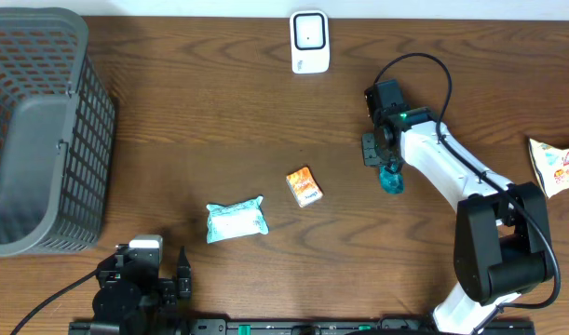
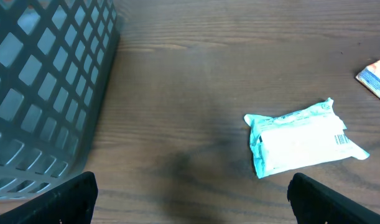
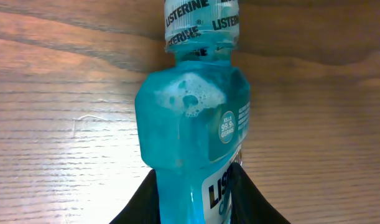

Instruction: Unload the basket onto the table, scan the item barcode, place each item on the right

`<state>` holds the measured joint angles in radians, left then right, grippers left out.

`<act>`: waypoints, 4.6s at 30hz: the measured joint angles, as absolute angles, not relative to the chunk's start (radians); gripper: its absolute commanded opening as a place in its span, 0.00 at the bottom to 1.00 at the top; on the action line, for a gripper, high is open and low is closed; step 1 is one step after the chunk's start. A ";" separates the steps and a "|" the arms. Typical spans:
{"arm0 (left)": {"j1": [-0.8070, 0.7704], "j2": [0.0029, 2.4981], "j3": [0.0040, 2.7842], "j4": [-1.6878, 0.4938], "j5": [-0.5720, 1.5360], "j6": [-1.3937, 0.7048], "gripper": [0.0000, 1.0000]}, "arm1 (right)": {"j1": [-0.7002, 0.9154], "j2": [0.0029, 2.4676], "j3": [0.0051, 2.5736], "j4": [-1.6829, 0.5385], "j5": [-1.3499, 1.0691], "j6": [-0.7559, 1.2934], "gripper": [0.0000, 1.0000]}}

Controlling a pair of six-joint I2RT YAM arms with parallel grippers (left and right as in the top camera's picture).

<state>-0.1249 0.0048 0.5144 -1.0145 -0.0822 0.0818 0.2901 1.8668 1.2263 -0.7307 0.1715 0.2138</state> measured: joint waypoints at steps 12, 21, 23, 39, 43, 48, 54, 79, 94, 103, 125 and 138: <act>-0.125 0.005 0.515 -1.015 -0.082 0.082 0.98 | 0.283 1.881 1.227 -0.748 0.191 0.253 0.09; -0.125 0.005 0.514 -1.015 -0.082 0.082 0.98 | 0.249 1.880 1.214 -0.747 0.123 0.244 0.16; -0.125 0.005 0.515 -1.015 -0.082 0.082 0.98 | 0.249 1.880 1.208 -0.733 0.128 0.244 0.19; -0.125 0.005 0.514 -1.015 -0.082 0.082 0.98 | 0.197 1.919 1.171 -0.608 0.028 0.258 0.17; -0.125 0.005 0.514 -1.015 -0.082 0.082 0.98 | 0.189 1.919 1.171 -0.601 0.000 0.263 0.02; -0.125 0.005 0.514 -1.015 -0.082 0.082 0.98 | 0.182 1.922 1.170 -0.603 -0.159 0.214 0.01; -0.125 0.005 0.515 -1.015 -0.082 0.082 0.98 | 0.156 1.958 1.150 -0.654 -0.595 -0.021 0.02; -0.125 0.005 0.515 -1.015 -0.082 0.082 0.98 | 0.148 1.989 1.128 -0.710 -0.782 -0.215 0.50; -0.125 0.005 0.514 -1.015 -0.082 0.082 0.98 | 0.148 1.989 1.185 -0.823 -0.736 -0.207 0.52; -0.125 0.005 0.514 -1.015 -0.082 0.082 0.98 | 0.148 1.989 1.268 -0.845 -0.673 -0.171 0.57; -0.125 0.005 0.514 -1.015 -0.082 0.082 0.98 | 0.241 1.671 1.411 -1.216 -0.385 -0.050 0.78; -0.125 0.005 0.514 -1.015 -0.082 0.082 0.98 | 0.706 1.604 1.212 -1.093 0.201 0.382 0.99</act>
